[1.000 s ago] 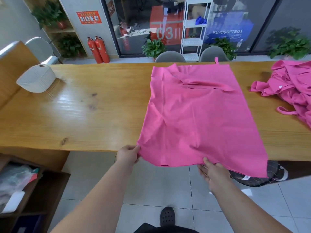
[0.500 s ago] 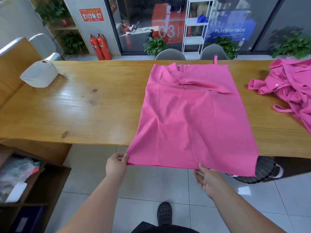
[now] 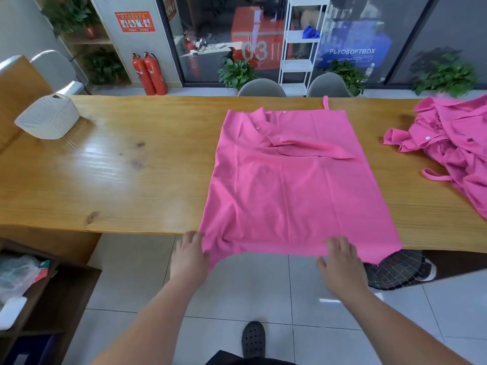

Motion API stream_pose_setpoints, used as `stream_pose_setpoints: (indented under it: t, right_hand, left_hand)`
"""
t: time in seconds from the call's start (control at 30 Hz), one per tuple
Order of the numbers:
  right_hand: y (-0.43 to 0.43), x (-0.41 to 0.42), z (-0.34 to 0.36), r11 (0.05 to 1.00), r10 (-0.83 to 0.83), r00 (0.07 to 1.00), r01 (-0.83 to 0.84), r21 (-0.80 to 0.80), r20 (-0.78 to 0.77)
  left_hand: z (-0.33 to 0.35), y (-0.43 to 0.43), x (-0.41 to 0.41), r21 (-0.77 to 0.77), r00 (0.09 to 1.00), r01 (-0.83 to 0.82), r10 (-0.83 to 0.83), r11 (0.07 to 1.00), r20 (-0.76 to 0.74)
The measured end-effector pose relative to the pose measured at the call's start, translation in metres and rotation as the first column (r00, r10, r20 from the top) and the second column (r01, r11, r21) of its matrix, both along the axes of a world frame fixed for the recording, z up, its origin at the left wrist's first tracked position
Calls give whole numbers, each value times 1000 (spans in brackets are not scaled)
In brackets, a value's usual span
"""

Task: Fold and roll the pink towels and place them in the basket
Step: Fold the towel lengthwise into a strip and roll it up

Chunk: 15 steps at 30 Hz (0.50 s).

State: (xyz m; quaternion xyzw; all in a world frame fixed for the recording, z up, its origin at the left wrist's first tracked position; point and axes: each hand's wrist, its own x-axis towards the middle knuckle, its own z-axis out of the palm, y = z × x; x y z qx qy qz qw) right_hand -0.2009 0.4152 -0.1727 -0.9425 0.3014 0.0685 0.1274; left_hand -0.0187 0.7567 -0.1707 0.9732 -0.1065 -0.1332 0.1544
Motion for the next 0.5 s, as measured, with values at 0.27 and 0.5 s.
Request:
stream_pose_setpoints:
  t: [0.27, 0.5]
  right_hand:
    - [-40, 41, 12, 984, 175, 908, -171, 45, -382]
    - [-38, 46, 9, 978, 130, 955, -167, -121, -265]
  left_hand:
    - [-3, -50, 53, 224, 907, 413, -421, 883, -15]
    - [0, -55, 84, 355, 853, 428, -502, 831, 146]
